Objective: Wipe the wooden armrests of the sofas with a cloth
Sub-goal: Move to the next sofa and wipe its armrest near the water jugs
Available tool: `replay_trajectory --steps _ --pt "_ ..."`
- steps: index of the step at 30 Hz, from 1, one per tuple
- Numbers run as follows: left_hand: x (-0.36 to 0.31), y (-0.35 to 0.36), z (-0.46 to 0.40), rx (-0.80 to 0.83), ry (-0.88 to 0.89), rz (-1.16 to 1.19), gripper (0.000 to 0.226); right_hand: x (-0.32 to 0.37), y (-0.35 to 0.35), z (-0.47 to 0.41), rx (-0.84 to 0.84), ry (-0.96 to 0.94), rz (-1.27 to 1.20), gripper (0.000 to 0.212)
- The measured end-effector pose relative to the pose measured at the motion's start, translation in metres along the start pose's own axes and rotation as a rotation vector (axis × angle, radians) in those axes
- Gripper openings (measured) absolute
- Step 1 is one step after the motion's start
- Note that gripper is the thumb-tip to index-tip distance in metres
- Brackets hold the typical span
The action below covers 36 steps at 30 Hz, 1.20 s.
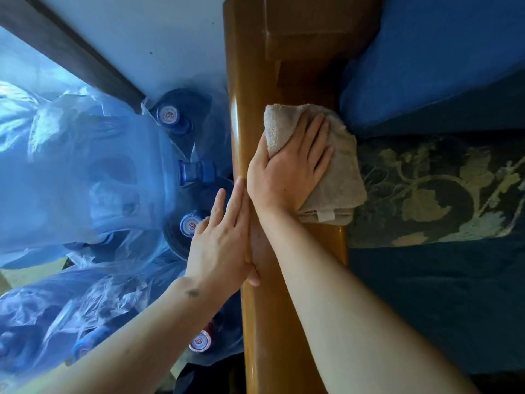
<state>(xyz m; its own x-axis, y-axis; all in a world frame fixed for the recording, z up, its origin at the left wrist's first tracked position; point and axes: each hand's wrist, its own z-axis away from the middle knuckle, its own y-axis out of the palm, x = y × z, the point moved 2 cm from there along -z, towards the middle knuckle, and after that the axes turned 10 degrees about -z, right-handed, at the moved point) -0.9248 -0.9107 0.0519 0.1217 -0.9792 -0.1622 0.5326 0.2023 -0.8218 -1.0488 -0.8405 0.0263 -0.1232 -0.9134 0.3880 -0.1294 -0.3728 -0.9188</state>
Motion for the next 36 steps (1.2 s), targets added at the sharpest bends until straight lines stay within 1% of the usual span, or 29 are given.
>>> replay_trajectory --steps 3,6,9,11,13,15,18,19,21,24,26,29,32,34,36 --pt "-0.002 -0.003 0.001 0.032 -0.022 0.012 0.18 0.02 0.007 -0.024 0.048 -0.08 0.038 0.078" --pt "-0.003 -0.006 0.0 0.004 -0.038 -0.015 0.178 0.033 0.016 -0.042 0.066 -0.11 0.07 0.081" --pt "-0.006 -0.008 0.004 0.036 -0.08 -0.022 0.173 0.026 0.018 -0.042 0.116 -0.143 0.088 0.082" --pt "-0.01 -0.007 0.011 0.016 -0.135 0.02 0.162 0.018 0.016 -0.036 0.17 -0.251 0.083 0.082" --pt "-0.012 -0.001 0.023 -0.049 -0.207 0.085 0.147 0.005 0.009 -0.021 0.241 -0.43 0.074 0.08" --pt "-0.013 0.012 0.04 -0.113 -0.275 0.146 0.125 -0.009 -0.003 0.005 0.276 -0.579 0.07 0.079" --pt "-0.021 0.036 0.068 -0.208 -0.294 0.264 0.065 -0.035 -0.024 0.049 0.359 -0.684 0.076 0.077" --pt "-0.026 0.045 0.081 -0.237 -0.284 0.288 0.053 -0.046 -0.031 0.068 0.376 -0.713 0.073 0.077" --pt "-0.031 0.068 0.109 -0.279 -0.281 0.34 0.046 -0.069 -0.046 0.109 0.408 -0.775 0.059 0.078" --pt "-0.041 0.111 0.168 -0.242 -0.262 0.5 0.047 -0.11 -0.073 0.186 0.452 -0.829 0.043 0.078" --pt "-0.043 0.133 0.195 -0.207 -0.255 0.562 0.056 -0.133 -0.084 0.224 0.489 -0.813 0.015 0.079" --pt "-0.053 0.16 0.242 -0.161 -0.239 0.53 0.083 -0.178 -0.109 0.304 0.517 -0.782 0.028 0.085" --pt "-0.07 0.192 0.294 0.014 -0.145 0.452 0.109 -0.224 -0.135 0.385 0.525 -0.742 0.026 0.087" --pt "-0.08 0.211 0.322 0.106 -0.075 0.445 0.116 -0.245 -0.145 0.421 0.514 -0.744 0.012 0.086" --pt "-0.082 0.22 0.333 0.11 -0.064 0.434 0.114 -0.253 -0.148 0.433 0.511 -0.748 -0.005 0.085"
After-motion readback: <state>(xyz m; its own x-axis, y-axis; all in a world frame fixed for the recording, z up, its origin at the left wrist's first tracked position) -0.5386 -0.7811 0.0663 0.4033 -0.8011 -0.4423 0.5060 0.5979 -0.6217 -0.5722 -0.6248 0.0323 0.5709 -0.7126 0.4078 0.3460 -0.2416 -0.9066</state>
